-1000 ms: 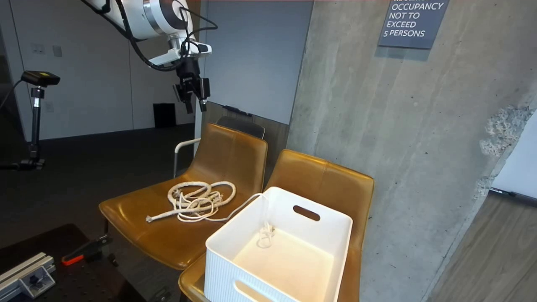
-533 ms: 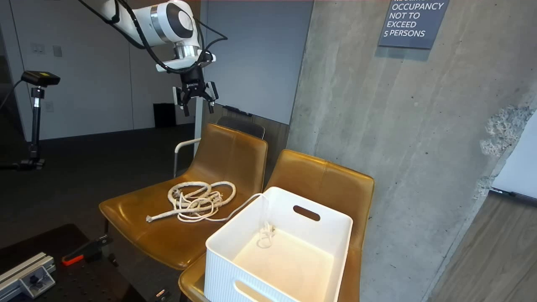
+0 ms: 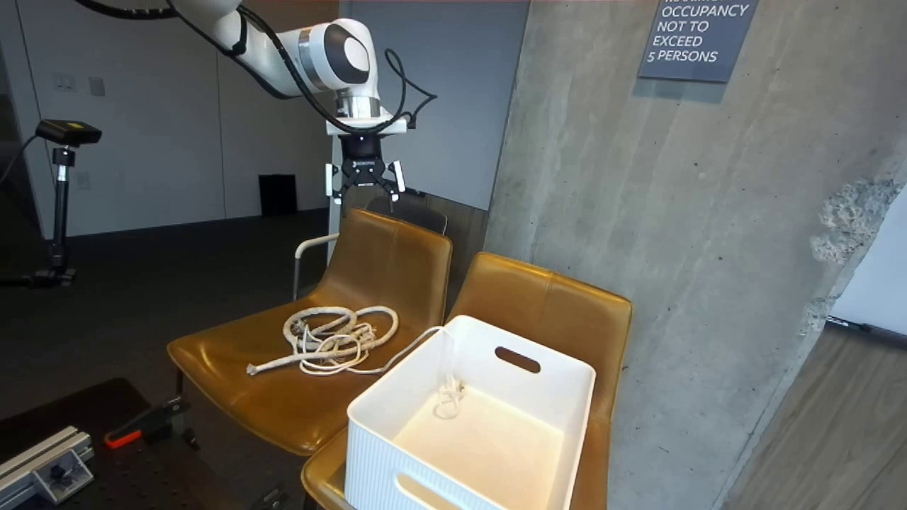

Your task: Put the ropes inside the white basket then remove the ropes

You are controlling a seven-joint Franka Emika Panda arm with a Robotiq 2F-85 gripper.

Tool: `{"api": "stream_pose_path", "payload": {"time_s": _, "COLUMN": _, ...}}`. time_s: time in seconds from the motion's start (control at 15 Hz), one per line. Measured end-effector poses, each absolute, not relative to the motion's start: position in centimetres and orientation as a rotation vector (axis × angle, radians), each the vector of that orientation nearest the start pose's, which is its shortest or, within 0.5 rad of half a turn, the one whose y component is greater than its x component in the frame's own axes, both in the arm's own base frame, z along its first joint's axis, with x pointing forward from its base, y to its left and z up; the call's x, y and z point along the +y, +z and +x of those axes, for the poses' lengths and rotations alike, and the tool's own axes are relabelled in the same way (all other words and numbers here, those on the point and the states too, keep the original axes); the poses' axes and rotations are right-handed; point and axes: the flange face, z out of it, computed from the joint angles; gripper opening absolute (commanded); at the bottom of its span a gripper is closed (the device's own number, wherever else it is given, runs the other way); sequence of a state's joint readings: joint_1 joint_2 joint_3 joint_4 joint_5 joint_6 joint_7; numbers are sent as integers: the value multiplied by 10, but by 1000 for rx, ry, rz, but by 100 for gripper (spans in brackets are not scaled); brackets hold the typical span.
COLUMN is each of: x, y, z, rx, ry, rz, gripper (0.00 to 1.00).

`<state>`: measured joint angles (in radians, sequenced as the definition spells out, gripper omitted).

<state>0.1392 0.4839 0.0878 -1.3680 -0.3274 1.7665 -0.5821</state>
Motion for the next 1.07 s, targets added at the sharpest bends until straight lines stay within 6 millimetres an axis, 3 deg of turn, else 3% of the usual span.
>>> {"api": "stream_pose_path", "payload": {"time_s": 0.6, "x": 68, "y": 326, "z": 665, "rx": -2039, "ry": 653, "rz": -2597, "gripper": 100}}
{"api": "stream_pose_path", "payload": {"time_s": 1.07, "x": 19, "y": 235, "z": 680, "rx": -2491, "ry": 967, "rz": -2260, "gripper": 100}}
